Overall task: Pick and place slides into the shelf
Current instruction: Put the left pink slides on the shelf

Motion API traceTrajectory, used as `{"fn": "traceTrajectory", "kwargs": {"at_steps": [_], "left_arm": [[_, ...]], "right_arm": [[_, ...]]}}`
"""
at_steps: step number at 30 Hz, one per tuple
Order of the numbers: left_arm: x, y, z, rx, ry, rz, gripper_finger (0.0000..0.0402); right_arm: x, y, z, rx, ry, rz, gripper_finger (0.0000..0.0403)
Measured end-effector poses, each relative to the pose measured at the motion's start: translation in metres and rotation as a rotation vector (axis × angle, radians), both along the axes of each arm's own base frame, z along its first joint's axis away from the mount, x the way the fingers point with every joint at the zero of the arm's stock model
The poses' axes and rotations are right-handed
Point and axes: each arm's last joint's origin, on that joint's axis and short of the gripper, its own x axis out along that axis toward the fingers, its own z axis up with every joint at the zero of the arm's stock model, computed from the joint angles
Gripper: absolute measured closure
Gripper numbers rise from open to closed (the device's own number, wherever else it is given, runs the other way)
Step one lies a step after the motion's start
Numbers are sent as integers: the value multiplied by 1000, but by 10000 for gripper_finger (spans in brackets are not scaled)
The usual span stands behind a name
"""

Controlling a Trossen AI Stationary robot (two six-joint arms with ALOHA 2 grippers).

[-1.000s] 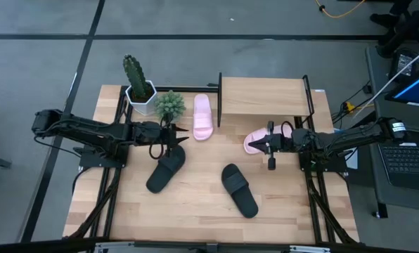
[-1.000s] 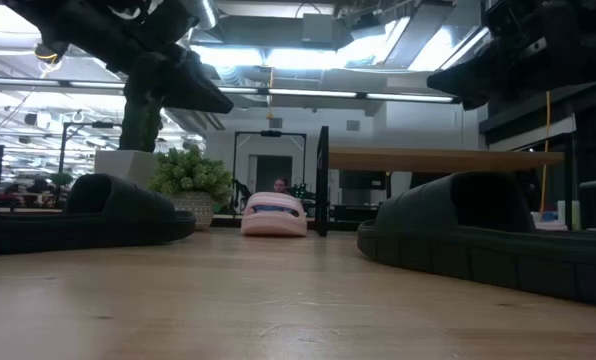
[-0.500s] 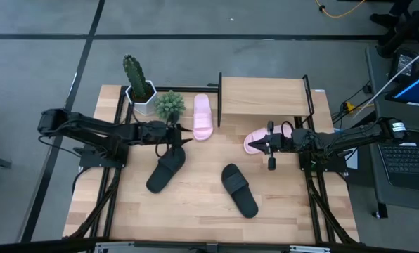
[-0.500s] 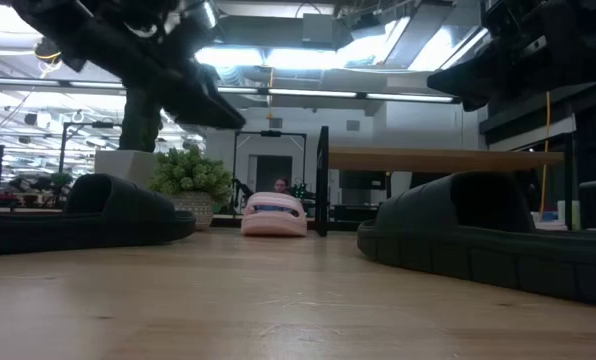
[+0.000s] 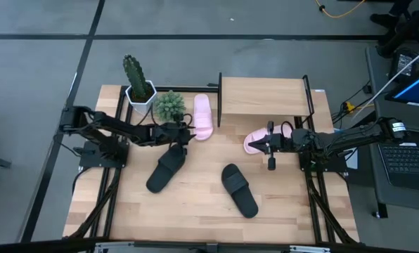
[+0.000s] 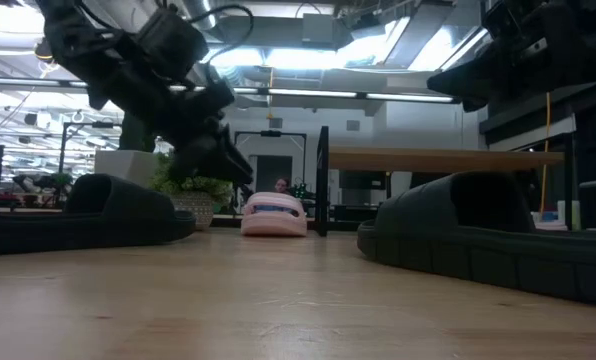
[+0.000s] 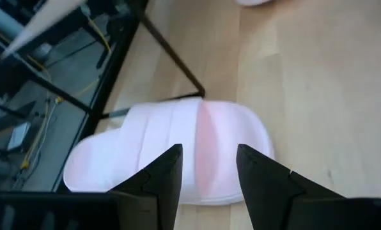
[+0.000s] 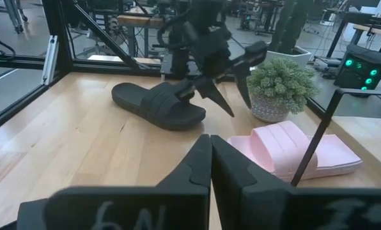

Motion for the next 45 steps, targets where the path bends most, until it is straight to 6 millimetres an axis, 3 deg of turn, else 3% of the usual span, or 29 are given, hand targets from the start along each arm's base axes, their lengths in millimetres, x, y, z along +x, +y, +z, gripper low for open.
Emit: {"fn": "traceTrajectory", "kwargs": {"at_steps": [17,23,45], "left_arm": [[28,20,-13,17,69,86,261],[25,21,-20,30,166,119,261],[24,23,-19,72,176,178,261]], "right_arm": [[0,0,0,-24,5,3,395],[0,0,-2,-26,22,3,395],[0,0,-2,-26,22,3,395]]}}
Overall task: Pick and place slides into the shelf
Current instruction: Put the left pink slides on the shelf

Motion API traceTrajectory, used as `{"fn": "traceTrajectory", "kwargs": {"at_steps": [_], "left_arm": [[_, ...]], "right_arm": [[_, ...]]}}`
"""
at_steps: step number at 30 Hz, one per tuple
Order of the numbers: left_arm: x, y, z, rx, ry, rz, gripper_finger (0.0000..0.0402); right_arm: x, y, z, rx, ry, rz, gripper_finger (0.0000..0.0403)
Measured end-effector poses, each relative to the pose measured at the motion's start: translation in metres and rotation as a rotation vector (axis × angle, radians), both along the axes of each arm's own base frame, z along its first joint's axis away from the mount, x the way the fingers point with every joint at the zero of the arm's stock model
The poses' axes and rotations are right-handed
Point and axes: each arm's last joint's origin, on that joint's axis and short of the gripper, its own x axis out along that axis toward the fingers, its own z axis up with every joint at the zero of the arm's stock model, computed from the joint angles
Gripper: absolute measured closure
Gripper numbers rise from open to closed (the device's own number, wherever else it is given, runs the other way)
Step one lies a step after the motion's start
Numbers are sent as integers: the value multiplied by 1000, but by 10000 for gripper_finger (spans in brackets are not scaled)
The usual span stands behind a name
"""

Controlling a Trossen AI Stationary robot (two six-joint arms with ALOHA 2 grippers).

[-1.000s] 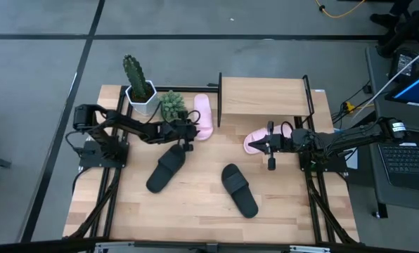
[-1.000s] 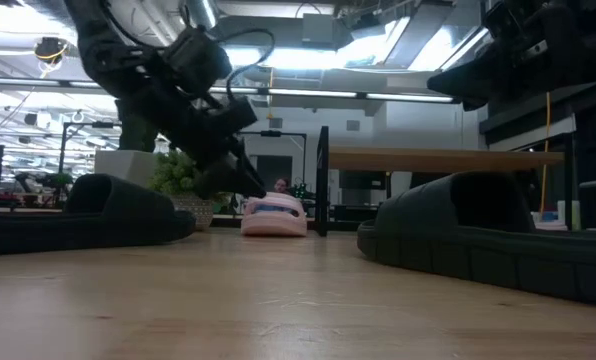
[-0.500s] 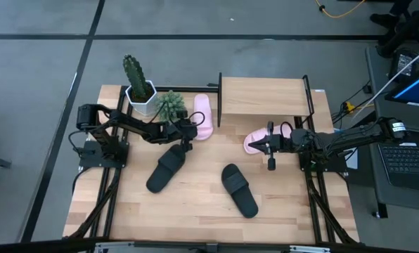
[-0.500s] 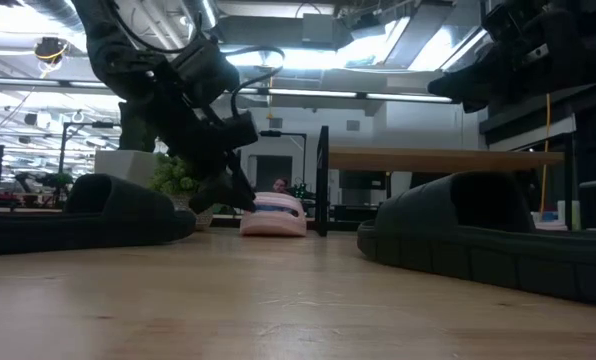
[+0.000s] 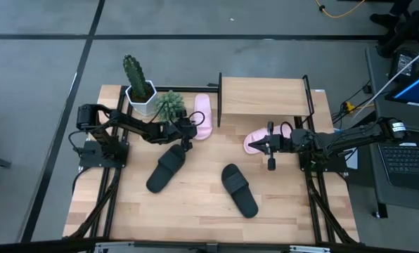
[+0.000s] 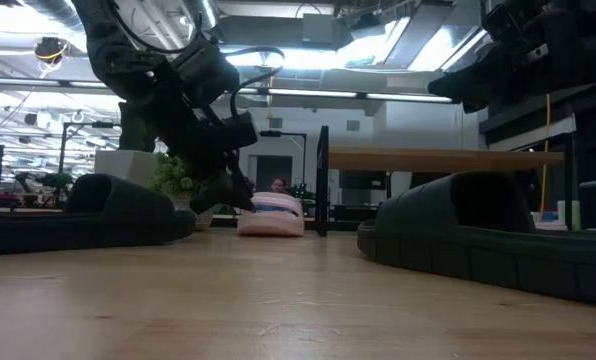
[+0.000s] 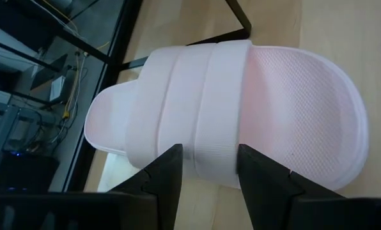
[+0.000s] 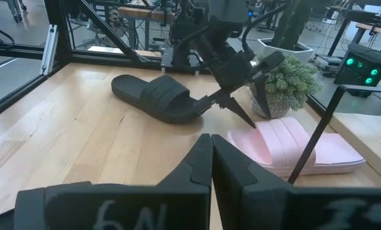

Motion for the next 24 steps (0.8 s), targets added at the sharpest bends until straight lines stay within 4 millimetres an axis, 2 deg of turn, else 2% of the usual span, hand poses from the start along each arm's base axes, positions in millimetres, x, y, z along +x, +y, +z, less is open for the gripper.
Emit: {"fn": "traceTrajectory", "kwargs": {"at_steps": [12,24], "left_arm": [[2,-14,1,60,30,-26,261],[3,-17,0,43,16,-32,261]], "right_arm": [[0,0,0,0,0,0,395],[0,0,0,0,0,0,395]]}}
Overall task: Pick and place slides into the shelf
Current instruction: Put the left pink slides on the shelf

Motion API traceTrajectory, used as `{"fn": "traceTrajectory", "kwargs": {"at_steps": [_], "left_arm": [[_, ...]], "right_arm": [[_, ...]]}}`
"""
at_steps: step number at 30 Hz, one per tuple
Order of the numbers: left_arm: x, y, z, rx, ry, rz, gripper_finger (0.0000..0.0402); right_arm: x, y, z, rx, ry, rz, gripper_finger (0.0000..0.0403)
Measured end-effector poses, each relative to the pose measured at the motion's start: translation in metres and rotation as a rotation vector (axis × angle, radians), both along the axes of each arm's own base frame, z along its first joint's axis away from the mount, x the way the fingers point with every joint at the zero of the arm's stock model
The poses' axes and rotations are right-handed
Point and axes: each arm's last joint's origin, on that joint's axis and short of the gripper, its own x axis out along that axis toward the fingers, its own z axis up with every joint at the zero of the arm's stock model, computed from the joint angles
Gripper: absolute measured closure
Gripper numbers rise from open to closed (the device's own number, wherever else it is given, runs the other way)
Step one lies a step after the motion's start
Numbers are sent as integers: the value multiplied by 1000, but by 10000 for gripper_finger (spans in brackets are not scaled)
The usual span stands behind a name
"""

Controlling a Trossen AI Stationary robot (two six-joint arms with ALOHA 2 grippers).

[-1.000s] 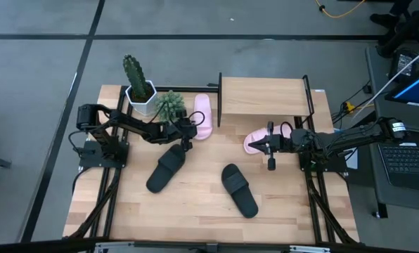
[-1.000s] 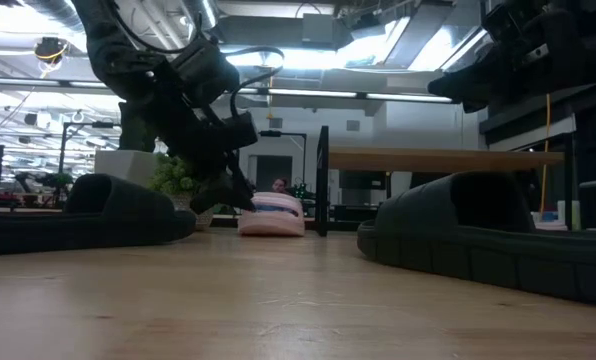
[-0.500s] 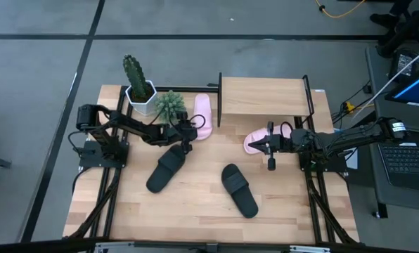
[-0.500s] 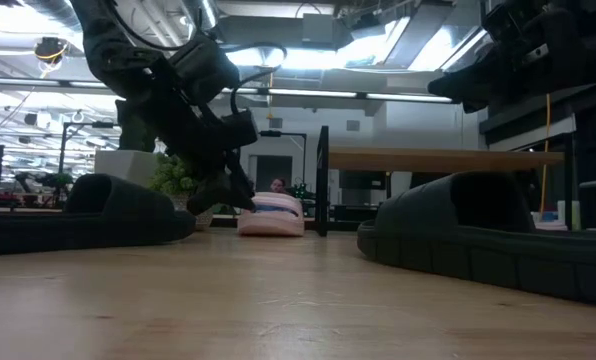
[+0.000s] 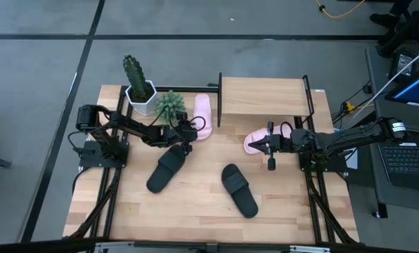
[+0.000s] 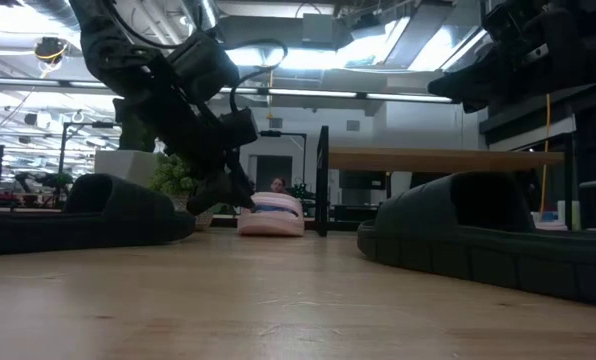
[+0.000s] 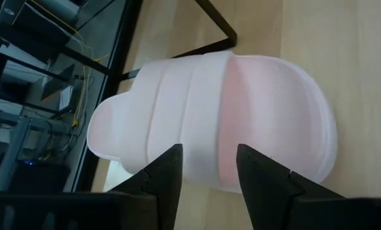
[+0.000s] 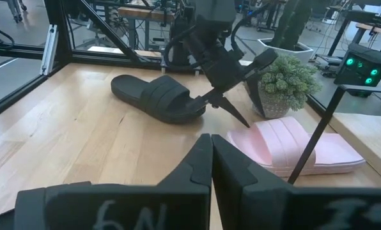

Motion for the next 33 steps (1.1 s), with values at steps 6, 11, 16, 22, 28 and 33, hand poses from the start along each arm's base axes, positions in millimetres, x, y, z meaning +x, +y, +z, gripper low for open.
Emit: {"fn": "traceTrajectory", "kwargs": {"at_steps": [6,11,16,22,28,33], "left_arm": [[4,-6,3,-28,-46,0,261],[9,-6,8,-30,-70,3,261],[10,-6,4,-50,-87,39,261],[11,-4,-12,-18,-32,76,261],[12,0,-21,104,3,147,261],[13,-1,-20,117,1,141,261]], "right_arm": [[0,0,0,0,0,0,395],[0,0,0,0,0,0,395],[0,0,0,0,0,0,395],[0,0,0,0,-1,0,395],[0,0,0,0,0,0,395],[0,0,0,-1,4,0,395]]}}
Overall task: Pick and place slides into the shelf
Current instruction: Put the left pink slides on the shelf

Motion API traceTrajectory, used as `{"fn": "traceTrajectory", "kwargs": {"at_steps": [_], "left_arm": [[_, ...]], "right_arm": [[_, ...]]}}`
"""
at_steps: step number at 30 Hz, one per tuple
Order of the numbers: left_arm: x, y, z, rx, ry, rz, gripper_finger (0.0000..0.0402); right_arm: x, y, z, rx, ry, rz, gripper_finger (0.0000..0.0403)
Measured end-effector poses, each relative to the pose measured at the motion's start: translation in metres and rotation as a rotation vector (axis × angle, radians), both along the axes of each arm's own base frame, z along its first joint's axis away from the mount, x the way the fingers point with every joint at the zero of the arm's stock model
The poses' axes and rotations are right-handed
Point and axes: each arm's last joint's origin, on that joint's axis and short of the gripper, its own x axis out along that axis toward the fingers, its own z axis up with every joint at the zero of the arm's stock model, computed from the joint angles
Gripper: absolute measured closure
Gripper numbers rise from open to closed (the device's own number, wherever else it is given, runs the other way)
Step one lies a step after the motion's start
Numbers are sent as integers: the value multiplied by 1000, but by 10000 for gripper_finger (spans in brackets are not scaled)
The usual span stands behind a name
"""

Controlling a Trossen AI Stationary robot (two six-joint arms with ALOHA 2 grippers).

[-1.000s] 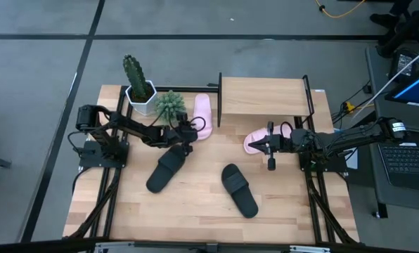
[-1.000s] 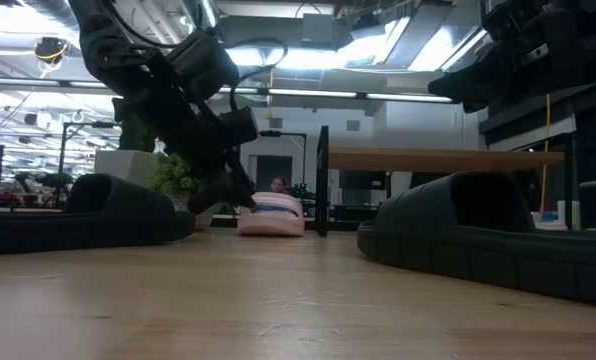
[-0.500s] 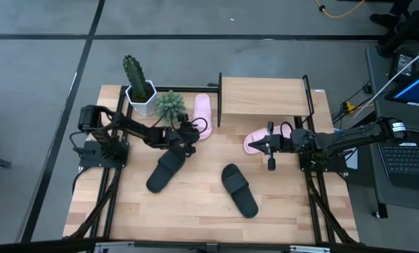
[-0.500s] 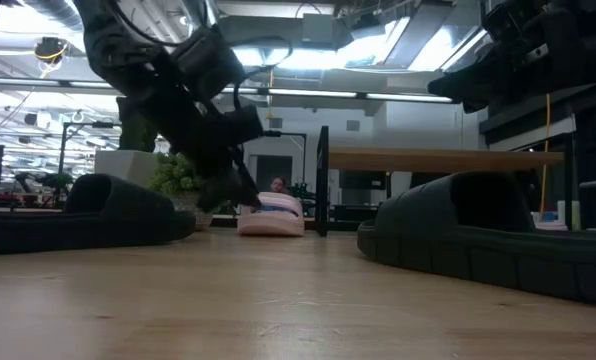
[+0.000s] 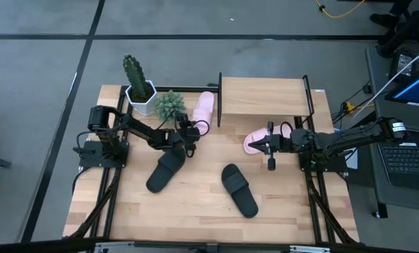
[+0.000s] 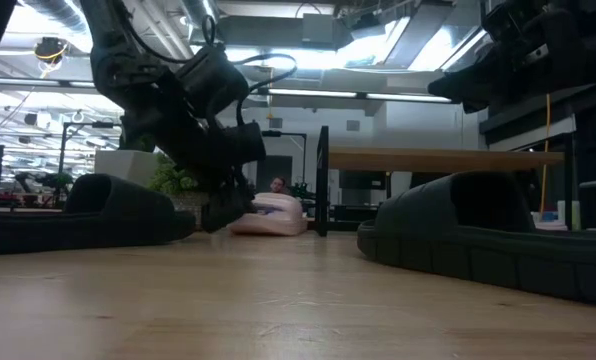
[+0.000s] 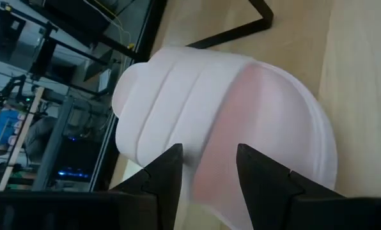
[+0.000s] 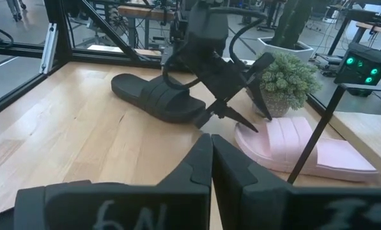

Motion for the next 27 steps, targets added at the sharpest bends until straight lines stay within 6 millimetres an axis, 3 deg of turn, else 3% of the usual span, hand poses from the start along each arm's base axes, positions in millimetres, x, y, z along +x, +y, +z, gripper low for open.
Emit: {"fn": "traceTrajectory", "kwargs": {"at_steps": [27], "left_arm": [[-2,13,1,-1,-3,41,268]], "right_arm": [[0,0,0,-1,4,0,395]]}}
